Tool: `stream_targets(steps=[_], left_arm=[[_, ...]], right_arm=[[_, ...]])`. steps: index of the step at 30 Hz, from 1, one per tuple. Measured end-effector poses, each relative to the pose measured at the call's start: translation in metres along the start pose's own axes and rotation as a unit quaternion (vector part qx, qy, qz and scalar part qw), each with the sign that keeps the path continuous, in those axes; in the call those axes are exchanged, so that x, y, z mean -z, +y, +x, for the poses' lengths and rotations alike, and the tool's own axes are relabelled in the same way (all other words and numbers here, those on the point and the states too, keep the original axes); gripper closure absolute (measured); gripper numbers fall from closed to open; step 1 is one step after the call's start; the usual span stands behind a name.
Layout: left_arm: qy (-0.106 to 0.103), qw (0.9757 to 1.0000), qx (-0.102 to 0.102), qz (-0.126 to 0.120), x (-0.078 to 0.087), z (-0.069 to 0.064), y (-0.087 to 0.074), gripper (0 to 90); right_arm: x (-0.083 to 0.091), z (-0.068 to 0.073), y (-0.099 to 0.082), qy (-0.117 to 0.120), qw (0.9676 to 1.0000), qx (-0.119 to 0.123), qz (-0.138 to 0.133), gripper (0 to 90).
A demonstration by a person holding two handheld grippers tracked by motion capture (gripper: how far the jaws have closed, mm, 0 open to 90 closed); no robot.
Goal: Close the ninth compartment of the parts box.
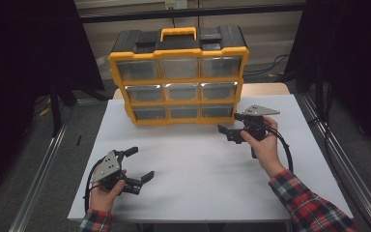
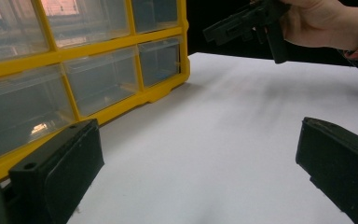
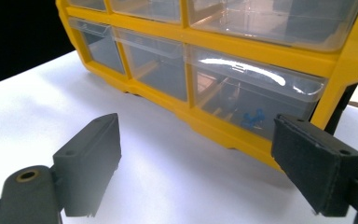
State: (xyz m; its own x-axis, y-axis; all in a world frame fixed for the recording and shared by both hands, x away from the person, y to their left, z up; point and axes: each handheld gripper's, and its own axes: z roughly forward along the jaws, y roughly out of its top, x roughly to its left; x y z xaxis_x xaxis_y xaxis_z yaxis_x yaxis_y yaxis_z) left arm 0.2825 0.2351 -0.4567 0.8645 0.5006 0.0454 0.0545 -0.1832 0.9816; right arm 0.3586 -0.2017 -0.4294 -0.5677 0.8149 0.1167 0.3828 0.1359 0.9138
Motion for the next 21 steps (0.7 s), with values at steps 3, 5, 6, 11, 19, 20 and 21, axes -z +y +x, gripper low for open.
stream_targets(steps=[3,5,6,11,19,20,21], left_arm=[[0.018,0.9998,0.000,0.006,0.001,-0.002,0.001,0.4],[0.018,0.9998,0.000,0.006,0.001,-0.002,0.001,0.4],[0.018,0.9998,0.000,0.006,0.001,-0.002,0.001,0.4],[0.018,0.9998,-0.001,0.007,0.001,-0.002,0.001,0.4],[0.018,0.9998,0.001,0.007,0.000,-0.002,0.000,0.4],[0.018,0.9998,0.000,0.007,0.001,-0.002,0.000,0.4],[0.013,0.9999,0.001,0.006,0.000,-0.002,0.000,0.4]], right_arm=[[0.005,-0.001,-0.002,0.003,1.0000,-0.006,-0.007,15.9],[0.008,-0.001,-0.004,0.005,0.9999,-0.005,-0.008,15.7],[0.009,-0.001,-0.004,0.003,0.9999,-0.005,-0.009,15.7],[0.016,0.000,-0.008,0.004,0.9998,-0.004,-0.017,15.7],[0.024,0.003,-0.013,0.005,0.9998,0.004,-0.017,15.6],[0.025,0.003,-0.014,0.006,0.9998,0.001,-0.017,15.6],[0.025,0.003,-0.015,0.006,0.9998,0.004,-0.017,15.7]])
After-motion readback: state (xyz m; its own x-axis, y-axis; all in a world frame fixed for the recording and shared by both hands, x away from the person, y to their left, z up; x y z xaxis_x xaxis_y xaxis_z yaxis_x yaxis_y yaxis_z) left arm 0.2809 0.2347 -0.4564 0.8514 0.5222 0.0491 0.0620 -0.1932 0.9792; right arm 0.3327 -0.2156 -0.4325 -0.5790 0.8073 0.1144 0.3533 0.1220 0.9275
